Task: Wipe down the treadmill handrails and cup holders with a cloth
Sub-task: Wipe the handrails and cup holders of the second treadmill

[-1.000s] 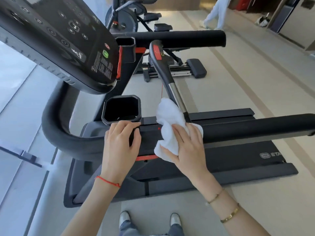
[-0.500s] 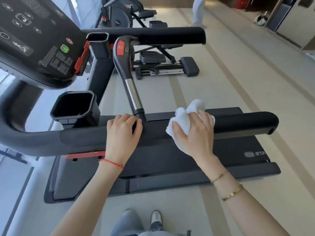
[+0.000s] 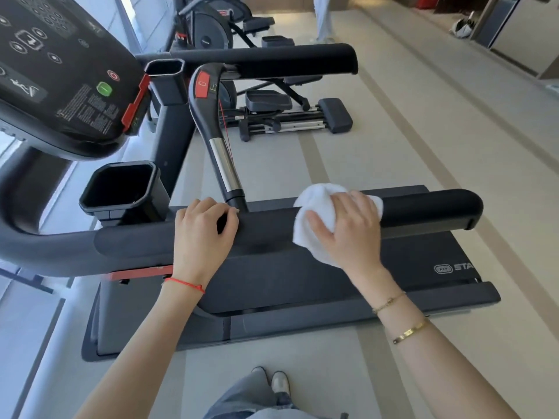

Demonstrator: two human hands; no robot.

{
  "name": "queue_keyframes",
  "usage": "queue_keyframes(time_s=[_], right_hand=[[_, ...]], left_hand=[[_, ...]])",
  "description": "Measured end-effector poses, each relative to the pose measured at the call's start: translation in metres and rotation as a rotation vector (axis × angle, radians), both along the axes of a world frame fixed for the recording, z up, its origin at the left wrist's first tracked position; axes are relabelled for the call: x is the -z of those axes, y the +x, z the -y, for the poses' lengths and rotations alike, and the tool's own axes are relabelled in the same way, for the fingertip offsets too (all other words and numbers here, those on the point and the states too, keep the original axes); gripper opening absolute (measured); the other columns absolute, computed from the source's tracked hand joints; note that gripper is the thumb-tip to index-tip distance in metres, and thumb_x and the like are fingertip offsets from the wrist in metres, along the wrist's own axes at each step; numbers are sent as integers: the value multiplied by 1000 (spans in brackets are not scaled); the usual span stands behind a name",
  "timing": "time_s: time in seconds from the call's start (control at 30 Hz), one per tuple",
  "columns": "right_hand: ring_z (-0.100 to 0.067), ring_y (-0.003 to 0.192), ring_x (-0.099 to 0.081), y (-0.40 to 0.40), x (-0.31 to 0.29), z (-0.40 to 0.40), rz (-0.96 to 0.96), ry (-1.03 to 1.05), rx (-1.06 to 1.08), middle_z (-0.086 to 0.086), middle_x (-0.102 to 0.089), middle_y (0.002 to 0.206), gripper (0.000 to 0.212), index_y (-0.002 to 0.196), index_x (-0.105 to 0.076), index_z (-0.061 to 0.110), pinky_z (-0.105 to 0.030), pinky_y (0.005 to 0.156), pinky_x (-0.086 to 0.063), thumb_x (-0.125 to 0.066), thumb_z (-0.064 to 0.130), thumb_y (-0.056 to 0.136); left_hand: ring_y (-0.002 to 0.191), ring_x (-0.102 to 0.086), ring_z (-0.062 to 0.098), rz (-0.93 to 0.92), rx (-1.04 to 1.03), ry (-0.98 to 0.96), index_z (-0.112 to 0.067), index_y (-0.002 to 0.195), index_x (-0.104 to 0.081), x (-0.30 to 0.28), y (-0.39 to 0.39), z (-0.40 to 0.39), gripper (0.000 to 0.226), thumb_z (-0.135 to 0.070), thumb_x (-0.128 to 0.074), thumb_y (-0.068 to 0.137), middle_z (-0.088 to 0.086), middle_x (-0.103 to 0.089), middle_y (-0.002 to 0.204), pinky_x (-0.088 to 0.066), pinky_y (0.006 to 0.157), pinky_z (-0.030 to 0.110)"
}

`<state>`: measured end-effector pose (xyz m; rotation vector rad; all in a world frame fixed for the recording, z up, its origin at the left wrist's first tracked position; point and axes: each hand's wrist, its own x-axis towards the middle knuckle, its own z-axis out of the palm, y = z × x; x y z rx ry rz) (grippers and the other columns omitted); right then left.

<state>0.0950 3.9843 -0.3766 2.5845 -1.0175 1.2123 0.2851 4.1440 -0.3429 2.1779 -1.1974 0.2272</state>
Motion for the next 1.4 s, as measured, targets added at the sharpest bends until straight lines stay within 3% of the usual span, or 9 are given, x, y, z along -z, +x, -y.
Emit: queue_keyframes(time_s=[0.17, 0.33, 0.5, 0.67, 0.93, 1.1, 1.23, 1.4], right_hand=[[-29, 84, -54, -36, -4, 33, 85, 120, 170, -4, -59, 70, 42, 70, -55, 10, -37, 82, -41, -50, 45, 92], [-26, 87, -55, -12, -8, 14, 43, 169, 148, 0, -59, 67, 39, 66, -53, 14, -35, 84, -39, -53, 45, 89], [-23, 87, -56, 30, -2, -22, 8, 134, 49, 2, -64, 75, 38, 76, -63, 13, -34, 86, -38, -55, 48, 87], [-24, 96, -55, 16, 1, -17, -12, 65, -21, 3, -67, 88, 45, 90, -66, 11, -35, 91, -40, -51, 53, 92], [-25, 115, -49, -34, 2, 16, -28, 155, 133, 1, -65, 102, 53, 104, -63, 9, -35, 103, -35, -45, 58, 94], [-22, 110, -50, -64, -4, 44, 30, 246, 192, 1, -64, 98, 44, 98, -61, 9, -32, 102, -35, -51, 52, 94], [-24, 91, -54, -95, -10, 73, 93, 352, 206, 0, -57, 82, 54, 84, -56, 8, -27, 90, -36, -37, 58, 95], [-27, 96, -51, -138, -15, 85, 204, 296, 301, -3, -61, 84, 38, 85, -56, 6, -32, 87, -40, -54, 43, 94]], left_hand=[[72, -50, 22, -38, 33, -27, -13, 81, -75, -2, 1, -1, 23, -17, -58, 95, -1, -64, 74, -43, 79, 41], [72, -51, 25, -38, 34, -7, -11, 76, -73, -3, 1, 1, 25, -17, -58, 94, 1, -60, 71, -42, 77, 40], [73, -51, 24, -68, 64, -3, -10, 79, -73, -6, 3, 4, 23, -18, -59, 94, 2, -60, 70, -48, 75, 46], [85, -58, 21, -135, 176, -24, -14, 92, -75, -12, -4, 10, 17, -20, -59, 95, -2, -67, 86, -51, 81, 46], [99, -60, 20, -194, 374, 8, -15, 105, -74, -19, -25, 35, 19, -20, -57, 96, -4, -70, 102, -49, 91, 45], [101, -60, 17, -202, 460, 39, -16, 107, -73, -19, -41, 56, 20, -21, -56, 97, -4, -69, 104, -49, 92, 44], [102, -60, 15, -199, 509, 34, -16, 107, -72, -19, -55, 74, 19, -20, -57, 96, -7, -69, 105, -49, 93, 43], [100, -60, 12, -164, 581, -34, -18, 106, -73, -25, -89, 105, 18, -19, -59, 95, -10, -69, 102, -50, 90, 41]])
